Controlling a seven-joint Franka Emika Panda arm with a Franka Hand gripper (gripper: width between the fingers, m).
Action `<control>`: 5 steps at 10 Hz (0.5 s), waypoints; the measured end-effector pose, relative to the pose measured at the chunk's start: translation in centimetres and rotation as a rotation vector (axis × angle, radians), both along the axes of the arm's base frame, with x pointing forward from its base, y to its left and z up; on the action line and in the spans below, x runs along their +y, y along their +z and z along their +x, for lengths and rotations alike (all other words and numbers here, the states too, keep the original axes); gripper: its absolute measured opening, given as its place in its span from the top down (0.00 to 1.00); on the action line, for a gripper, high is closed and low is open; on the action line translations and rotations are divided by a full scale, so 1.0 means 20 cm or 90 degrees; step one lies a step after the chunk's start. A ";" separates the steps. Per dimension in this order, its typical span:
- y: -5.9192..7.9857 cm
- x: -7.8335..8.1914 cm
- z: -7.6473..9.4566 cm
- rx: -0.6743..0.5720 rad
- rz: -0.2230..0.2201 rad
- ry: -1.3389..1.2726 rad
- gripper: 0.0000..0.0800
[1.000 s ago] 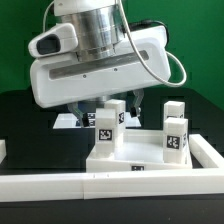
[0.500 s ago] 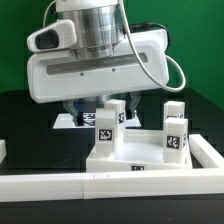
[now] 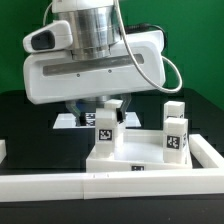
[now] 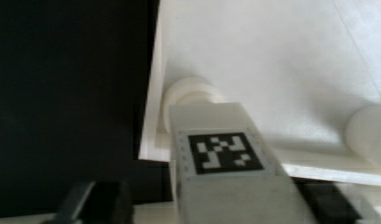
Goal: Assemble square table
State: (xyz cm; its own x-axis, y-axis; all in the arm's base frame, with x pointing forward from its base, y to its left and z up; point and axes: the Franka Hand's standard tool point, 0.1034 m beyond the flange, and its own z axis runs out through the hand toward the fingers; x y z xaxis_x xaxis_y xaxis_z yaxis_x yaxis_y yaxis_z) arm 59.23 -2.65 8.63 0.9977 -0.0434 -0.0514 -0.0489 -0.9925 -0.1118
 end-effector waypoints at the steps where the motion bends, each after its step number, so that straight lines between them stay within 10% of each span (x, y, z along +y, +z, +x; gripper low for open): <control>1: 0.00 0.00 0.00 -0.001 0.000 0.005 0.51; 5: 0.00 0.00 0.00 -0.001 0.000 -0.003 0.64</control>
Offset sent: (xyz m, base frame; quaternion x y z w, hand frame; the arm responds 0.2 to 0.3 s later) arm -0.0068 0.0040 -0.0027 0.0173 0.0085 -0.0147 0.9997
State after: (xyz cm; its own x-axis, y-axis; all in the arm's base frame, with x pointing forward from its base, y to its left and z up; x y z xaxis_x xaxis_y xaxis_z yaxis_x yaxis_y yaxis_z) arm 59.25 -2.69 8.62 0.9976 -0.0482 -0.0499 -0.0536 -0.9923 -0.1119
